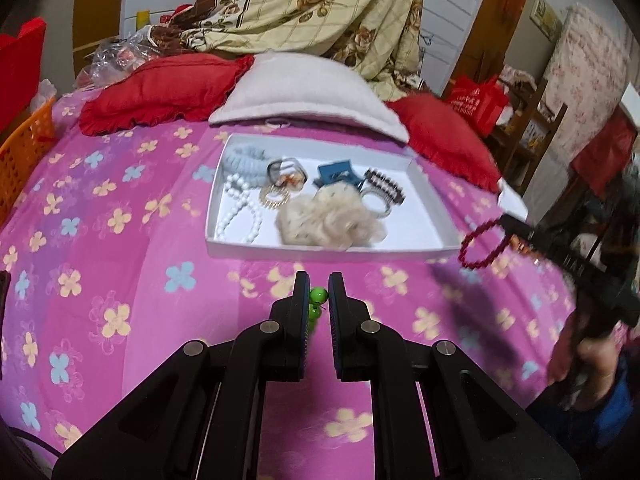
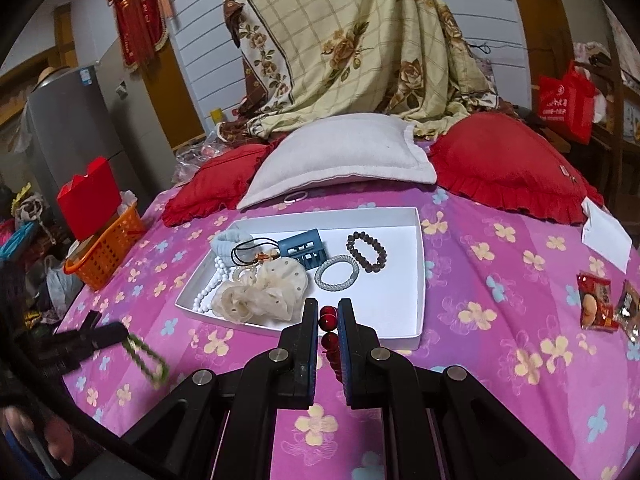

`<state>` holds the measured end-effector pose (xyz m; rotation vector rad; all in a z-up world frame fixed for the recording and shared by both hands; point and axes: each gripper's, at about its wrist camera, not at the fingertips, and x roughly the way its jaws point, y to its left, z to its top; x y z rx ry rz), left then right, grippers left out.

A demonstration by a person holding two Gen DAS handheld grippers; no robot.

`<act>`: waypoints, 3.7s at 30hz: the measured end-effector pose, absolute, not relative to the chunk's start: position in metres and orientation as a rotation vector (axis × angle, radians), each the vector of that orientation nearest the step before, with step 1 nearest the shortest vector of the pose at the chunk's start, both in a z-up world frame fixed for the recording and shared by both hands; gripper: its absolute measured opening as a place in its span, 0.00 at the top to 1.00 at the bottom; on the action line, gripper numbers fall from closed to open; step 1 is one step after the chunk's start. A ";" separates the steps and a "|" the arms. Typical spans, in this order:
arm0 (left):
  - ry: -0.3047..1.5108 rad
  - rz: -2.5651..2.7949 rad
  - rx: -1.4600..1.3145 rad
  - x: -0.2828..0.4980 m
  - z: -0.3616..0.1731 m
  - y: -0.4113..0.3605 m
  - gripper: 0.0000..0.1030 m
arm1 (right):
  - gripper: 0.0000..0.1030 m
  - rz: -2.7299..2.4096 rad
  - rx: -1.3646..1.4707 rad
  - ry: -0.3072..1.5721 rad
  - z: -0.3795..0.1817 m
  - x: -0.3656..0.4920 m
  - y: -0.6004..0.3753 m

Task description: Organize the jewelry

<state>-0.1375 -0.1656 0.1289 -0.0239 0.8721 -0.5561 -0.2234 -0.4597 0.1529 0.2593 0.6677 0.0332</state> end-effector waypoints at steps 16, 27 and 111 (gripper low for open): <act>0.868 -0.645 0.054 -0.117 0.149 -0.254 0.92 | 0.92 0.034 0.328 0.656 0.169 -0.205 -0.511; 0.865 -0.687 0.157 -0.087 0.135 -0.329 0.92 | 0.91 0.073 0.476 0.739 0.138 -0.150 -0.535; 0.629 -0.174 -0.033 -0.204 0.147 -0.104 0.41 | 0.38 -0.002 0.187 0.863 0.071 -0.139 -0.387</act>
